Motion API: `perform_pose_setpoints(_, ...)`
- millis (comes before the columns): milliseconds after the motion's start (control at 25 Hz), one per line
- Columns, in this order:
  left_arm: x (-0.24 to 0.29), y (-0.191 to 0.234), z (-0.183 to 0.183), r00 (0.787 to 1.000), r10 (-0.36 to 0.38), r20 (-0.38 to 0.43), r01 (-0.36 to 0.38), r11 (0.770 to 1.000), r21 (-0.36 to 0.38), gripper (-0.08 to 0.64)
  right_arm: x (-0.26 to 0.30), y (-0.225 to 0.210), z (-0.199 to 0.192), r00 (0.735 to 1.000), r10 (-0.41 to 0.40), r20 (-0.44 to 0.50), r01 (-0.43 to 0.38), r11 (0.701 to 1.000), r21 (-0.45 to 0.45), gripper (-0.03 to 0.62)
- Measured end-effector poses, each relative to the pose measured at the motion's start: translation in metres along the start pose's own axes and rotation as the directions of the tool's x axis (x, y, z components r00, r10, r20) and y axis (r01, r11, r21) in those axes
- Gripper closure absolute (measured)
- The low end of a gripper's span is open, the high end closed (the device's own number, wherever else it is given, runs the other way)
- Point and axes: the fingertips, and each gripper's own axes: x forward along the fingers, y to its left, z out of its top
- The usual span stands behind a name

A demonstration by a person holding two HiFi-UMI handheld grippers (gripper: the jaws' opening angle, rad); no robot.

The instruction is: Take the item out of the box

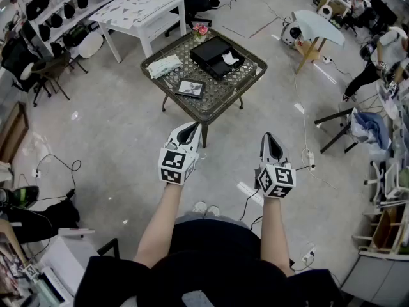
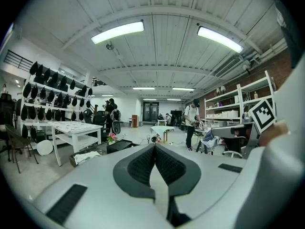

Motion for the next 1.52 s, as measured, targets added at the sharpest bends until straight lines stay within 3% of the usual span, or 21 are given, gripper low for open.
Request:
perform_pose_setpoints(1240,0.005,-0.007,-0.006,0.999,-0.035,-0.016,0.035,0.999,-0.010,0.541,-0.008,0.003,-0.012,1.000,-0.002,-0.015,0.003,0.997,0.072,0.584)
perform_pose_setpoints(1520,0.001,-0.002,-0.008,0.999,-0.029,-0.014,0.029,0.999,-0.015,0.541,-0.009,0.008,-0.004,0.999,0.034,0.018,-0.036,0.995,0.089,0.506)
